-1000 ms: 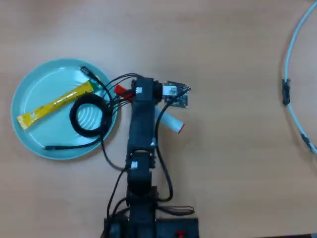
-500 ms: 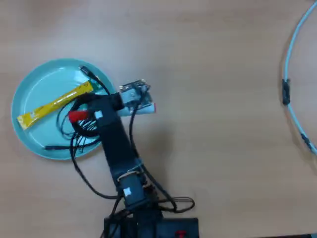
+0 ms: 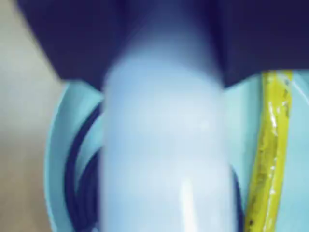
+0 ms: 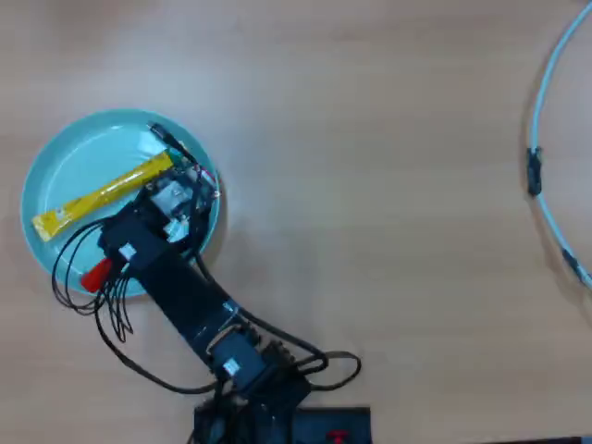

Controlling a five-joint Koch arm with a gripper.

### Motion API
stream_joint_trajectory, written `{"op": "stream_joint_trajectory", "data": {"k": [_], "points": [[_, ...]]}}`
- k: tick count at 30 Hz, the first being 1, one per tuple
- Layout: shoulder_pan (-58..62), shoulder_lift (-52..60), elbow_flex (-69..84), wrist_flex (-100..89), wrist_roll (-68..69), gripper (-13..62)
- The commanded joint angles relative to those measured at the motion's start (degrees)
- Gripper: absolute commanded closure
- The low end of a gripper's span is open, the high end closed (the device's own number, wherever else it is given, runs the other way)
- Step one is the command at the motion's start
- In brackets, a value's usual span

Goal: Pick up the red pen and put it in the green bowl

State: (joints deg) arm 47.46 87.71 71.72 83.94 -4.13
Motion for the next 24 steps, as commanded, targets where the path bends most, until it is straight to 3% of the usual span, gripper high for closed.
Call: {"op": "stream_joint_trajectory", "data": {"k": [1,15,24], "points": [[-1.85,3.34,-6.86,-7.12,-0.53,55.9],[-6.68,2.20,-6.24,-26.46,-0.26,56.0],[-7.03,-6.94,-4.31,-38.76,3.78,55.9]]}}
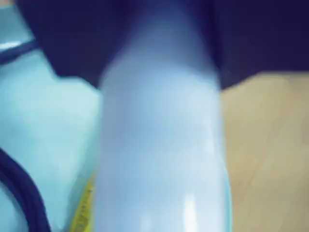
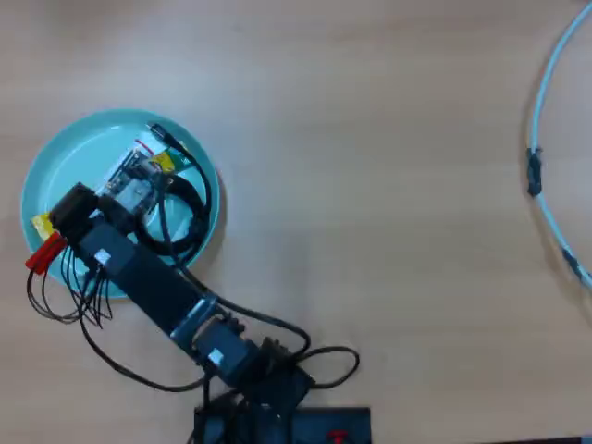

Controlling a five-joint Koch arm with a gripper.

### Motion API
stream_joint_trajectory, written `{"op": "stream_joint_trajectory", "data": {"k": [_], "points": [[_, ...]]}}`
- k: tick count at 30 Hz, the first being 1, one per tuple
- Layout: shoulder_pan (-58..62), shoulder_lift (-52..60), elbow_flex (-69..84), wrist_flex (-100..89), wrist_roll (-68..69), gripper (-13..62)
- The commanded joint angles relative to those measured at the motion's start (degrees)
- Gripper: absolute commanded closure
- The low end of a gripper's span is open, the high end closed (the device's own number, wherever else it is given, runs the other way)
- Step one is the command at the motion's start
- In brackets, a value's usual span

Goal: Pick up the red pen and put it in the green bowl

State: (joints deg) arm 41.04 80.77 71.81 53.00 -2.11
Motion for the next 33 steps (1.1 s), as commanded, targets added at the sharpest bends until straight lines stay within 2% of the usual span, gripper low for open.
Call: {"op": "stream_joint_trajectory", "data": {"k": [1,14,25,29,33], "points": [[-0.62,-1.05,-4.39,-8.79,1.85,55.9],[-0.62,-9.76,-3.78,-18.63,2.46,55.9],[0.00,-10.02,8.96,-30.32,8.44,55.9],[0.18,-10.02,10.20,-29.88,8.26,55.0],[0.09,-10.11,10.37,-29.88,8.26,51.2]]}}
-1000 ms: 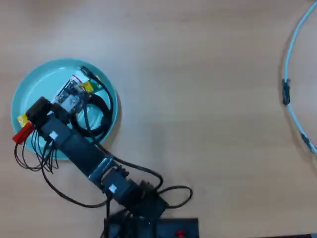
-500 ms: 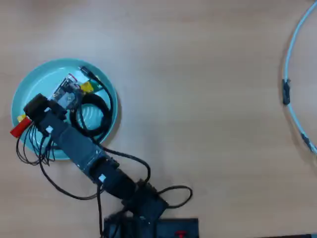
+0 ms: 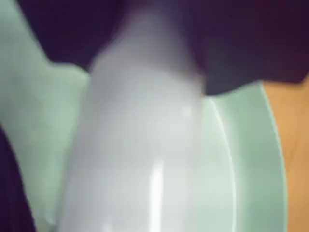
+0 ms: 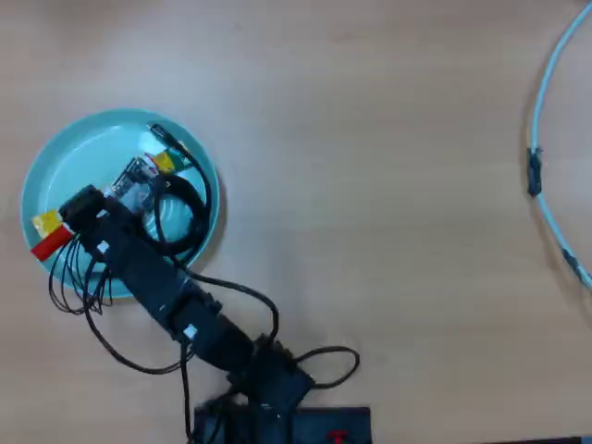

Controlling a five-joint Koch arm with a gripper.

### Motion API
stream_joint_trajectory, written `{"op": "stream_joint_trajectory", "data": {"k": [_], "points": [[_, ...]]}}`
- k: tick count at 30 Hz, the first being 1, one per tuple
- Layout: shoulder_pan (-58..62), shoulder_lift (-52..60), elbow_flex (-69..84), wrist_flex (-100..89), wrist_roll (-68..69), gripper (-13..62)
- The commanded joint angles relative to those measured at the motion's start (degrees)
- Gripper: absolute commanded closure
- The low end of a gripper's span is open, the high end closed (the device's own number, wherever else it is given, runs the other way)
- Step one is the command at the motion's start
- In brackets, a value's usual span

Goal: Pick up the red pen and put it in the green bowl

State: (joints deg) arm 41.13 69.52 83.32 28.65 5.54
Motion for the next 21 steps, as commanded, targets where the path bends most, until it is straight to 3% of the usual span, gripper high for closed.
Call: {"op": "stream_joint_trajectory", "data": {"k": [1,15,21], "points": [[0.00,1.14,-0.97,-5.45,0.62,50.3],[-0.18,1.32,1.76,-5.54,1.32,30.4],[-0.26,1.32,1.76,-5.45,2.72,29.0]]}}
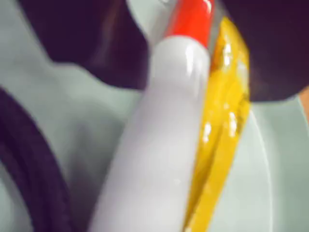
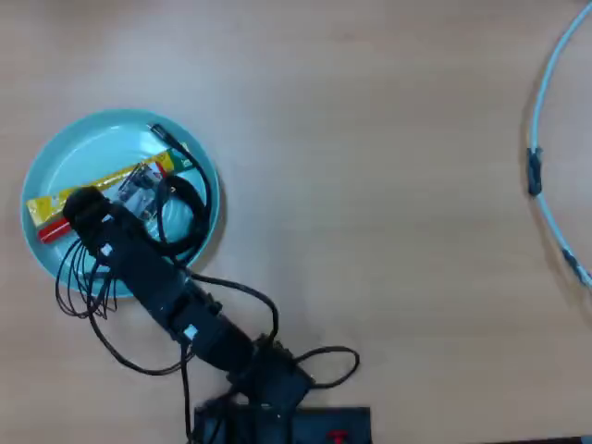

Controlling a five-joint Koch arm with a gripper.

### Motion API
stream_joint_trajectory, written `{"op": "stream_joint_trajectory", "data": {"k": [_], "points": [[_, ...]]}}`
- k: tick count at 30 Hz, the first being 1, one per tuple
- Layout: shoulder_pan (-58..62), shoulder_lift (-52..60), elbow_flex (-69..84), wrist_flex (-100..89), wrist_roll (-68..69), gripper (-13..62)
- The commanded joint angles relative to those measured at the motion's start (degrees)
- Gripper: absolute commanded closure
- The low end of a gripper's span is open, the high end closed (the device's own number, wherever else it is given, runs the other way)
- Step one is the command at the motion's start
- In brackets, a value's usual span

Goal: Pick up the red pen and put it in the green bowl

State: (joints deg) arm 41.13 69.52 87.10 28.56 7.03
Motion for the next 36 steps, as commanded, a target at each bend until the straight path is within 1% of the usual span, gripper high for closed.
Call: {"op": "stream_joint_trajectory", "data": {"k": [1,5,9,13,18,24,30,36], "points": [[-0.26,1.32,-2.02,-5.36,1.32,29.0],[-0.53,1.49,-2.37,-3.08,2.02,29.1],[-0.53,2.37,-3.52,3.96,1.76,29.4],[-0.18,7.29,-5.62,14.41,1.76,29.6],[2.20,13.45,-5.19,21.88,0.44,29.5],[5.98,20.30,-4.39,28.74,-5.54,29.4],[13.27,26.98,3.08,29.18,-10.28,29.5],[21.18,34.10,15.03,23.29,-12.48,29.3]]}}
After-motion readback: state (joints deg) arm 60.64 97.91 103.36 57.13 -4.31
